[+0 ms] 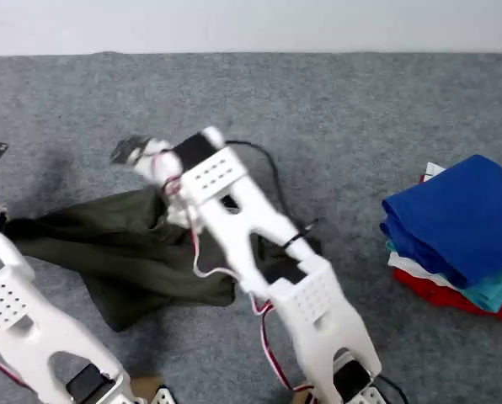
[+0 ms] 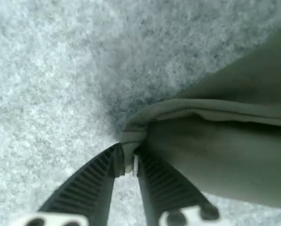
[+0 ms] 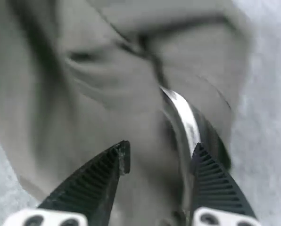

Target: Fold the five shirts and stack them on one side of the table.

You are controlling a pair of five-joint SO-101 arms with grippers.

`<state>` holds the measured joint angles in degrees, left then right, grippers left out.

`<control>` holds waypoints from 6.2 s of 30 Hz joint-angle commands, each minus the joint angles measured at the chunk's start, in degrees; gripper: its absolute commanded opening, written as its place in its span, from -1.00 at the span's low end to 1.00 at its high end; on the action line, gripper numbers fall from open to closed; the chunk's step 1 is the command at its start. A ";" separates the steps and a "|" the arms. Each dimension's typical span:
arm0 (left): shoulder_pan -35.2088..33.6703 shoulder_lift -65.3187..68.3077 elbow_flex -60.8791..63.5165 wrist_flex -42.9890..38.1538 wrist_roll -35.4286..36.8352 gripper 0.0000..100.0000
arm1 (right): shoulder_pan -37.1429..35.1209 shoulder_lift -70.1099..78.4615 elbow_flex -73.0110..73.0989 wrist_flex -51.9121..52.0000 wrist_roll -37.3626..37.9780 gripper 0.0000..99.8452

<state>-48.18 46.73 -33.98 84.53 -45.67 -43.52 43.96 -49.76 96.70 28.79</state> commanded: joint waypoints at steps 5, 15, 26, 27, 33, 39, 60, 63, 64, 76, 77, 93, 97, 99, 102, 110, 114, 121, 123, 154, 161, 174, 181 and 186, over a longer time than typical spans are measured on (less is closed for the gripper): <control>0.62 1.58 -9.80 5.36 0.62 -0.99 | -4.35 5.41 -3.08 -8.13 -0.35 -0.58; 0.70 1.14 -13.32 8.00 0.62 -0.99 | -3.21 9.27 -11.43 -12.79 -0.26 -0.96; 5.71 -2.73 -33.36 16.09 5.19 -0.99 | 6.99 8.40 -47.21 6.20 4.40 -0.98; 6.59 -4.57 -33.45 16.09 5.19 -0.99 | 8.75 6.64 -46.59 6.20 4.75 -0.98; 12.31 -16.97 -33.36 16.09 11.87 -0.99 | 15.78 -7.87 -43.43 5.85 9.23 -0.98; 16.09 -24.18 -33.01 16.09 15.21 -0.99 | 17.54 -19.91 -36.57 5.85 13.89 -0.98; 20.40 -49.67 0.31 15.82 5.19 -0.99 | 17.54 -37.58 -22.33 1.63 27.43 -0.98; 20.66 -50.11 1.45 15.91 5.27 -0.99 | 17.01 -36.62 -22.07 2.15 27.60 -0.98; 20.57 -50.11 2.51 15.91 5.27 -0.99 | 16.31 -35.65 -21.71 2.24 27.52 -0.98; 17.76 -49.85 25.10 10.90 -0.53 -0.99 | -0.48 -22.29 5.54 6.11 18.81 -0.98; 16.62 -49.85 27.47 8.62 -1.05 -0.99 | -1.89 -20.53 6.51 6.02 17.58 -0.98; 6.68 -49.85 45.67 -13.89 -5.89 -0.99 | 0.31 -11.47 -5.54 6.11 -3.16 -0.41; 5.80 -47.21 45.76 -14.24 -5.89 -0.99 | 1.98 -11.38 -3.87 6.20 -2.64 -0.41; 5.54 -45.01 45.67 -14.15 -5.89 -0.99 | 1.80 -11.91 -1.32 6.29 -3.08 -0.41; 4.57 -43.08 45.67 -14.15 -5.89 -0.99 | 1.10 -13.85 4.31 6.37 -4.48 -0.41; 2.90 -41.23 45.67 -13.98 -5.89 -0.99 | -3.91 -18.95 20.13 6.02 -4.92 -0.41; 2.99 -40.53 45.67 -14.07 -5.80 -0.99 | -5.85 -15.16 20.22 5.76 -4.92 -0.41; 2.99 -40.53 45.67 -13.89 -5.80 -0.99 | -6.02 -7.16 20.22 -0.22 -4.57 -0.41; 2.99 -40.62 45.67 -13.89 -5.80 -0.99 | -4.97 -5.32 20.22 -2.24 -4.48 -0.42; 22.07 -67.69 19.82 -10.73 21.36 -0.99 | 21.58 -35.12 -22.15 5.49 14.07 -0.98; 27.08 -72.53 12.26 -16.79 22.07 -0.99 | 29.23 -41.01 -29.89 -1.80 22.59 -0.98; 34.99 -78.59 2.95 -22.68 16.97 -0.99 | 42.59 -50.59 -30.42 -16.92 35.52 -0.98; 34.73 -84.04 3.21 -18.90 11.69 -0.99 | 45.05 -55.25 -30.33 -17.19 36.66 -0.98; 34.64 -87.03 3.21 -17.49 10.37 -0.99 | 45.05 -57.63 -30.33 -17.10 38.24 -0.98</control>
<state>-13.54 -39.08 -29.41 66.77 -34.15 0.53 -12.13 -78.15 80.44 66.15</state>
